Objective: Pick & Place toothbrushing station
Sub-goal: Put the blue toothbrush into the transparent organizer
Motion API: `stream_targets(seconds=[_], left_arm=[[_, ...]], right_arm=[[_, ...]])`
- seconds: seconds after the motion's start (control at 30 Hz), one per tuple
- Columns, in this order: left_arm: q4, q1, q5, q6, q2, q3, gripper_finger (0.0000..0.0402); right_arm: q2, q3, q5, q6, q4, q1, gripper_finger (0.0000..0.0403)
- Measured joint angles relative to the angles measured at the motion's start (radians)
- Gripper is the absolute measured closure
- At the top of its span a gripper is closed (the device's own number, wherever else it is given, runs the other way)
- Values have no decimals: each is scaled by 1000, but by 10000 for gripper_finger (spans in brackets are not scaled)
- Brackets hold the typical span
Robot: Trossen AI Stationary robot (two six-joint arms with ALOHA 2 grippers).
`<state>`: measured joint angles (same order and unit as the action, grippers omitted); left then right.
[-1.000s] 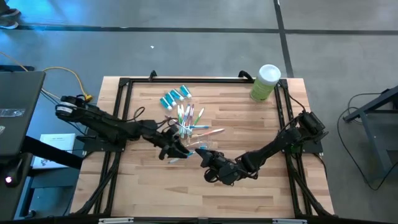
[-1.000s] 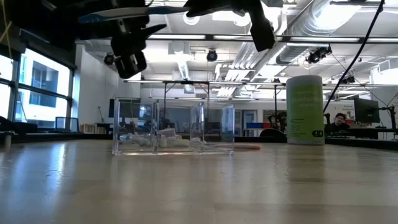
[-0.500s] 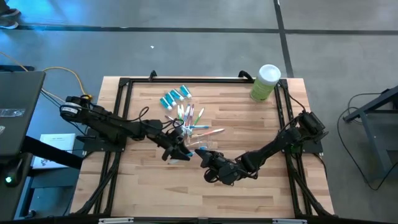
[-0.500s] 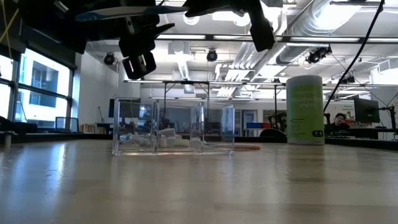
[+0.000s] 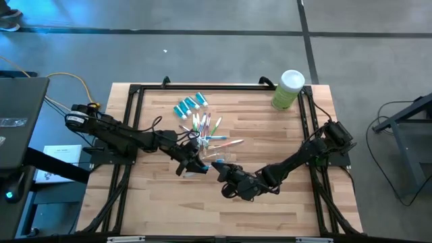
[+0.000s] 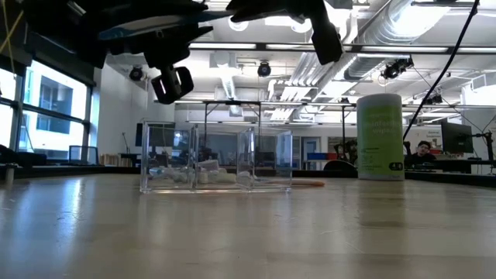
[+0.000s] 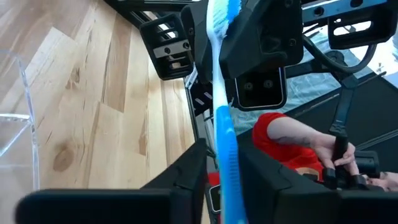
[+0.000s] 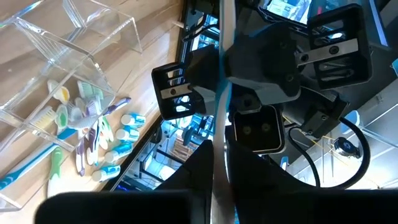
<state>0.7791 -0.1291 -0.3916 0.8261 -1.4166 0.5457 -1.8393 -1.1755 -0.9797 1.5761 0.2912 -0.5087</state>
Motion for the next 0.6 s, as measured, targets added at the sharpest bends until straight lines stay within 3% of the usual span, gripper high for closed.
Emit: stream_targets(seconds=[0.2, 0.6], left_arm=[[-8, 0, 1, -28, 0, 0, 387], [-38, 0, 3, -55, 0, 0, 392]], right_arm=[[0, 0, 7, 0, -2, 1, 365], [0, 0, 42, -140, 4, 6, 325]])
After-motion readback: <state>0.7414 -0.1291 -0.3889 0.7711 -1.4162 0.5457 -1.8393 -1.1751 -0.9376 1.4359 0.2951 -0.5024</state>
